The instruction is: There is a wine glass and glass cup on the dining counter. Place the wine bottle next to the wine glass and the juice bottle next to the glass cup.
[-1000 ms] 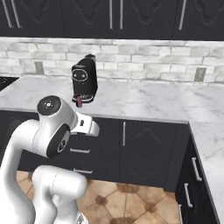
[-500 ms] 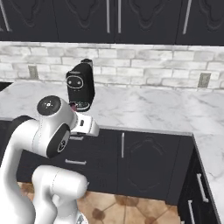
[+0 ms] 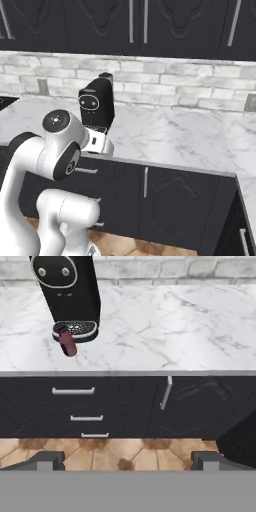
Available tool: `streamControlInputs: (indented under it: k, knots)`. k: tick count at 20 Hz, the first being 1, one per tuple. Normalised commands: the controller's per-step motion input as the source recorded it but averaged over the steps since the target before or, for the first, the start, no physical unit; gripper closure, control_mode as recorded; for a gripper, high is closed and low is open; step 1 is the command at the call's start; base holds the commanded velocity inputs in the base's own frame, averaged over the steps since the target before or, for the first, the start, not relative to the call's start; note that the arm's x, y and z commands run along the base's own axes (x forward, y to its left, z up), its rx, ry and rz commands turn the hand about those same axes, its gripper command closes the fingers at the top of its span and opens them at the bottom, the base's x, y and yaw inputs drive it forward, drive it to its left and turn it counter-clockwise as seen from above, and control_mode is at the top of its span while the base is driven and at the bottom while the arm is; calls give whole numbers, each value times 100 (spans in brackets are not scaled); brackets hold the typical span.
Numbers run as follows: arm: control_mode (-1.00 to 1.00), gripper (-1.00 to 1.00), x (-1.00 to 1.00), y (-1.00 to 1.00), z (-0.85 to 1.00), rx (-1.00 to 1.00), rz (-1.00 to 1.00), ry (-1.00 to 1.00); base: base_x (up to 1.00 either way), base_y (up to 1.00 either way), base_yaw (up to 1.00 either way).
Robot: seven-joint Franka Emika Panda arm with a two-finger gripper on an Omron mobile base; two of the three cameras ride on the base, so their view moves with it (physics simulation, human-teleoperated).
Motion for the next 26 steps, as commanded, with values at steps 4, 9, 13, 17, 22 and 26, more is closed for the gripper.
streamControlInputs:
  k: [4, 9, 13, 17, 22, 26]
  knots:
    - [100, -100, 0, 0, 0, 0, 0, 0, 69, 2, 25]
    - [100, -100, 0, 0, 0, 0, 0, 0, 71, -9, 17]
    - [100, -100, 0, 0, 0, 0, 0, 0, 54, -15, 13]
    - [100, -100, 0, 0, 0, 0, 0, 0, 1, -15, -1]
    - [100, -100, 0, 0, 0, 0, 0, 0, 0, -1, -1]
    - [100, -100, 0, 0, 0, 0, 0, 0, 0, 0, 0]
